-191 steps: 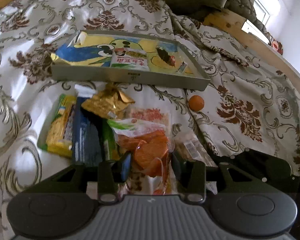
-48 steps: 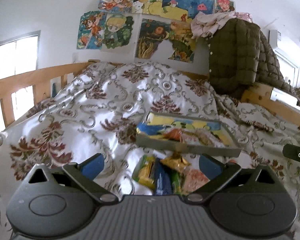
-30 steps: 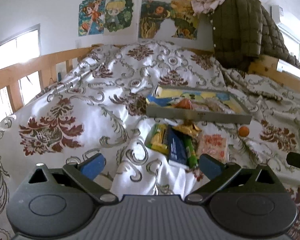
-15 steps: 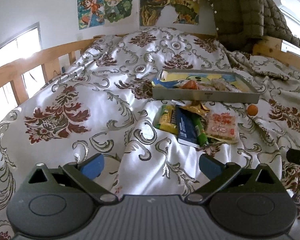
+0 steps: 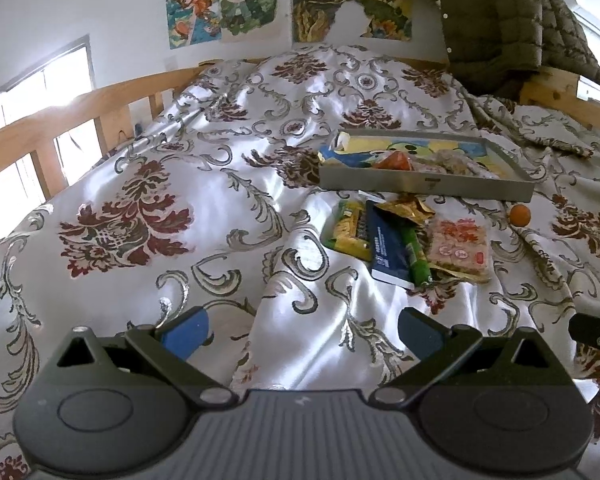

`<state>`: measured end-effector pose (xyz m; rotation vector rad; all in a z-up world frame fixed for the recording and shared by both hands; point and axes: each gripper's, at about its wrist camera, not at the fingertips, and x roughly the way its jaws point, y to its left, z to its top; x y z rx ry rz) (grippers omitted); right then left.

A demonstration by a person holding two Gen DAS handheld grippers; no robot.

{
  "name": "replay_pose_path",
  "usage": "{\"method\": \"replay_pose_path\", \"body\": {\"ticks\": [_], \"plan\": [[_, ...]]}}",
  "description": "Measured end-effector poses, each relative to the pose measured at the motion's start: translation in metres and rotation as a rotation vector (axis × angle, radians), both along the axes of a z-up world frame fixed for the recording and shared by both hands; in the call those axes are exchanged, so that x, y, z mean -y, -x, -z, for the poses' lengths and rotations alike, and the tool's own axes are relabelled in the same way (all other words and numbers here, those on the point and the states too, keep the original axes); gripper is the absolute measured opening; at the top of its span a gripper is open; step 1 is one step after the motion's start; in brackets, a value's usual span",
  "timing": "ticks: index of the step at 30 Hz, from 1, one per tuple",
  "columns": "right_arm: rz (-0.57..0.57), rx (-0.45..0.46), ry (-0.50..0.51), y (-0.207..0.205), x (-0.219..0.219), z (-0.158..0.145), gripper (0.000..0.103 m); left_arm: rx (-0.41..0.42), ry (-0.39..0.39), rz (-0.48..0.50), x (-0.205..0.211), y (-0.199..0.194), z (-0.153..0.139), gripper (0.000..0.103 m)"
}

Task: Organize snacks
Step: 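Raise both tools away from the tray above the remaining snacks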

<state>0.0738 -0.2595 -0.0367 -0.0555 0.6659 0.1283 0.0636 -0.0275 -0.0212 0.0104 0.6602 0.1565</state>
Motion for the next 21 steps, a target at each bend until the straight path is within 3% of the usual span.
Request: {"method": "replay_pose_path", "body": {"ticks": [21], "plan": [[-0.097,-0.005,-0.036,-0.025,-0.019,0.000,0.102,-0.017,0.006,-0.078,-0.011,-0.012,0.003,0.103]]}}
